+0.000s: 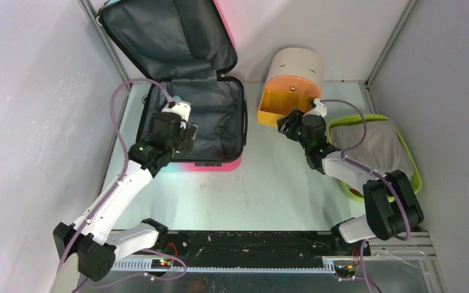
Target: Open, take out, and arrange the luggage
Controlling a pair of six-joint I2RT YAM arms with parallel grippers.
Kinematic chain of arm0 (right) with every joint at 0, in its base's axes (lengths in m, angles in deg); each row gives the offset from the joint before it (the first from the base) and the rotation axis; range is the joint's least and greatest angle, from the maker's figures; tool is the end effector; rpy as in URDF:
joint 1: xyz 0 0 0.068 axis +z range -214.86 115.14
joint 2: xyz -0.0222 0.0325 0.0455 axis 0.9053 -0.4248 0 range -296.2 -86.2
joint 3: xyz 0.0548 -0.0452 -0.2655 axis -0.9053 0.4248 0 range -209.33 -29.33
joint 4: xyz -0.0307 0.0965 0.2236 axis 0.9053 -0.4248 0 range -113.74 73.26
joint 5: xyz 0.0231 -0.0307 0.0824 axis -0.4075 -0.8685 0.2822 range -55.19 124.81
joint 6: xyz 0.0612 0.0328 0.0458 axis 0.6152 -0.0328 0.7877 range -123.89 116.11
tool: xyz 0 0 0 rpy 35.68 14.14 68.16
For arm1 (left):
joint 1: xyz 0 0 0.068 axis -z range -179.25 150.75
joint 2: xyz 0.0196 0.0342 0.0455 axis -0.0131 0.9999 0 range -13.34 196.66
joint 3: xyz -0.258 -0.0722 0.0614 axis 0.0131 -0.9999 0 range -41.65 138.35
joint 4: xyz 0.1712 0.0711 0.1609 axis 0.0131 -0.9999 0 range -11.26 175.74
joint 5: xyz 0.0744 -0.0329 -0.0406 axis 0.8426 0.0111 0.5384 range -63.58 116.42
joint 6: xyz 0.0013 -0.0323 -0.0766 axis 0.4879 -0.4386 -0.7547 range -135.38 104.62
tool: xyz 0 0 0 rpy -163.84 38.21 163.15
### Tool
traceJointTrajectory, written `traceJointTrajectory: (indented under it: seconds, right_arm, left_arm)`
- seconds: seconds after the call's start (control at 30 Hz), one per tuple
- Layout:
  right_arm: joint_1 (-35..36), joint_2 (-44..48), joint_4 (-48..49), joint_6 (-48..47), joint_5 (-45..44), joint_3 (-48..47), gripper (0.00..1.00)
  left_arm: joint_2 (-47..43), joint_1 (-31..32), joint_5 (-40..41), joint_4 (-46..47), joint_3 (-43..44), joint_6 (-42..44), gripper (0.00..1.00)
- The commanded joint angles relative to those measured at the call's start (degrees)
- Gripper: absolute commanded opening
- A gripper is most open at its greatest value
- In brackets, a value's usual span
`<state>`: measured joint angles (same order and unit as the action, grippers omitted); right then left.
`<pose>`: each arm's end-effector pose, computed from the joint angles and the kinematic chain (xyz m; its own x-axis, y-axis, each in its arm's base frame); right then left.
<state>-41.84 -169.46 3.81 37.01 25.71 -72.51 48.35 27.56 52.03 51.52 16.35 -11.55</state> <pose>0.3166 0.1220 0.2282 -0.3956 0.5345 -0.7469 0.0133 0.8165 0.5772 0.2241 -0.0780 0.3073 -0.5403 0.3406 -0.7695 0.1387 0.9380 0.3177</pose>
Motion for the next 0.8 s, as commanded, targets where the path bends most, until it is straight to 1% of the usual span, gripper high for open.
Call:
traceJointTrajectory:
  seconds: [0.0,0.07,0.1,0.13,0.17,0.23,0.27,0.3,0.37,0.43,0.47,0.5,0.57,0.6,0.63,0.67,0.77]
  right_arm:
    - [-0.60,5.13,-0.66,0.66,4.02,-0.17,0.62]
    - [-1.90,7.55,-3.46,1.09,7.28,-0.17,0.64]
    - [-2.69,9.71,-4.71,0.97,8.68,-0.20,0.64]
    - [-2.93,10.94,-7.67,0.63,10.82,-0.16,0.64]
    - [-3.28,13.26,-9.19,0.34,11.90,-0.16,0.63]
    - [-3.30,16.37,-12.98,-1.37,17.02,-0.15,0.63]
    - [-3.32,17.34,-15.28,-2.46,18.25,-0.15,0.63]
    - [-3.14,19.37,-16.47,-3.00,20.20,-0.15,0.63]
    - [-2.92,22.40,-19.46,-4.78,22.33,-0.15,0.63]
    - [-2.64,25.53,-22.50,-6.21,23.58,-0.15,0.63]
    - [-2.59,27.54,-23.77,-6.66,23.81,-0.15,0.63]
    - [-2.53,28.46,-24.41,-6.82,24.56,-0.15,0.62]
    - [-2.40,30.67,-24.62,-7.21,26.23,-0.15,0.63]
    - [-2.38,31.82,-24.52,-7.35,26.94,-0.15,0.63]
    - [-2.42,32.32,-23.99,-7.29,28.53,-0.17,0.63]
    - [-2.41,33.17,-23.72,-7.18,29.27,-0.16,0.63]
    - [-2.31,34.42,-23.44,-6.48,31.08,-0.18,0.63]
  left_arm:
    - [0.45,-5.27,-4.01,-3.63,3.35,-5.09,0.98]
    - [0.62,-7.73,-1.90,-3.01,3.50,-5.52,0.97]
    - [0.84,-10.04,-1.33,-1.94,3.47,-6.17,0.96]
    - [1.00,-11.44,-1.69,-1.31,3.49,-6.58,0.96]
    - [1.64,-14.31,-3.72,0.09,3.60,-7.47,0.94]
    - [3.39,-18.15,-7.79,2.39,4.03,-7.51,0.93]
    - [5.16,-18.96,-9.18,3.14,4.44,-6.51,0.93]
    - [6.23,-20.06,-10.45,3.90,4.91,-3.43,0.94]
    - [9.89,-21.34,-11.15,3.68,7.15,0.41,0.96]
    - [13.30,-23.40,-14.88,5.03,9.27,1.80,0.96]
    - [15.46,-24.57,-18.00,5.91,10.48,2.06,0.96]
    - [16.83,-24.81,-19.03,7.32,11.18,3.44,0.95]
    - [21.81,-25.02,-21.18,6.54,17.20,6.26,0.95]
    - [25.89,-25.09,-21.51,4.27,19.33,6.88,0.94]
    - [27.80,-25.20,-21.62,3.29,23.47,7.59,0.92]
    - [31.35,-25.66,-21.82,2.05,25.23,7.70,0.91]
    - [36.84,-26.52,-22.55,1.49,31.21,7.18,0.88]
